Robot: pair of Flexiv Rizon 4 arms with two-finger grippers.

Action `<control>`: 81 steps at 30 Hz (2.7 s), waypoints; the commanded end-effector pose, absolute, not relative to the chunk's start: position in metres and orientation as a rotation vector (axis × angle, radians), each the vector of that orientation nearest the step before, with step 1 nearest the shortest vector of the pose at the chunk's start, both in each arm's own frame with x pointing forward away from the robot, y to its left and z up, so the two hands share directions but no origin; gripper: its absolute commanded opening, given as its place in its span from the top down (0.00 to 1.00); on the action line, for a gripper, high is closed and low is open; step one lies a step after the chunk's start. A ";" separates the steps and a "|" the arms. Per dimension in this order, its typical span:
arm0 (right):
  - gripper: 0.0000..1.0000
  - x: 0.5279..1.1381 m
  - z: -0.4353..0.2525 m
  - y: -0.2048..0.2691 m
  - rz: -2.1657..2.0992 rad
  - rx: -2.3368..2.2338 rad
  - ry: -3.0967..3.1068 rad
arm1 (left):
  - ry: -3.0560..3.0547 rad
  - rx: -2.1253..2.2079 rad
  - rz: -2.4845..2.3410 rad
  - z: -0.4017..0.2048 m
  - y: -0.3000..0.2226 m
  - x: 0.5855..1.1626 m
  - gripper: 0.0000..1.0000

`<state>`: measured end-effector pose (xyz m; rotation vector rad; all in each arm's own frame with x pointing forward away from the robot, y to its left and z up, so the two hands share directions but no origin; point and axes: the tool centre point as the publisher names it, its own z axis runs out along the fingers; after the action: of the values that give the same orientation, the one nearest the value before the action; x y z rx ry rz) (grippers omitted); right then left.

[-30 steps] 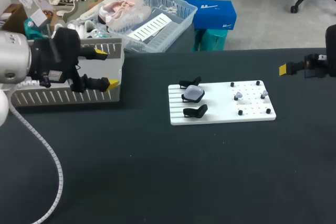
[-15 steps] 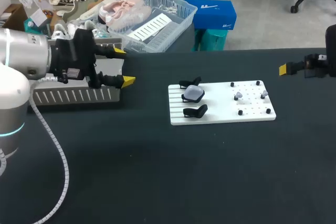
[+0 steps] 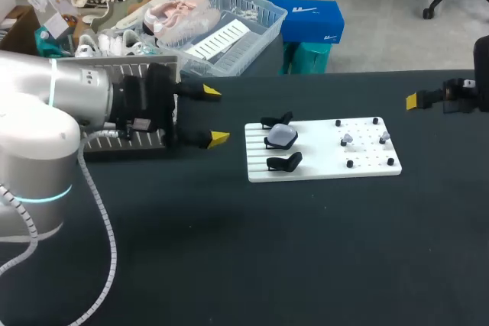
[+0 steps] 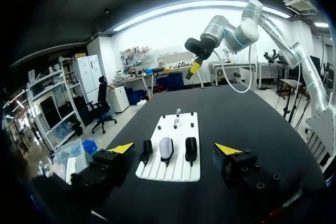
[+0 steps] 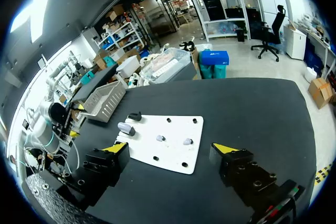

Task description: Pick up each earbud case from the left stands, insert the matching earbuds, close the lid, and place the case in the box.

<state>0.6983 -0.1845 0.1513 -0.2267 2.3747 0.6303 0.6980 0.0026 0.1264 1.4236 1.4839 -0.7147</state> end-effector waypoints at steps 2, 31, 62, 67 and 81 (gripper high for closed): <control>0.00 0.699 0.151 -0.185 0.634 -0.230 2.374 | 1.464 1.473 -0.740 0.112 -0.013 0.714 0.00; 0.00 0.699 0.151 -0.185 0.634 -0.230 2.374 | 1.586 1.505 -0.766 0.058 -0.076 0.748 0.00; 0.00 0.699 0.151 -0.185 0.634 -0.230 2.374 | 1.658 1.500 -0.852 0.040 -0.085 0.763 0.04; 0.00 0.699 0.151 -0.185 0.634 -0.230 2.374 | 1.664 1.497 -0.858 0.040 -0.086 0.764 0.21; 0.00 0.699 0.151 -0.185 0.634 -0.230 2.374 | 1.675 1.511 -0.822 0.029 -0.087 0.764 0.28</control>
<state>0.6983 -0.1845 0.1513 -0.2267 2.3747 0.6303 0.7624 -0.0847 0.0305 1.5090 1.6716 -0.8270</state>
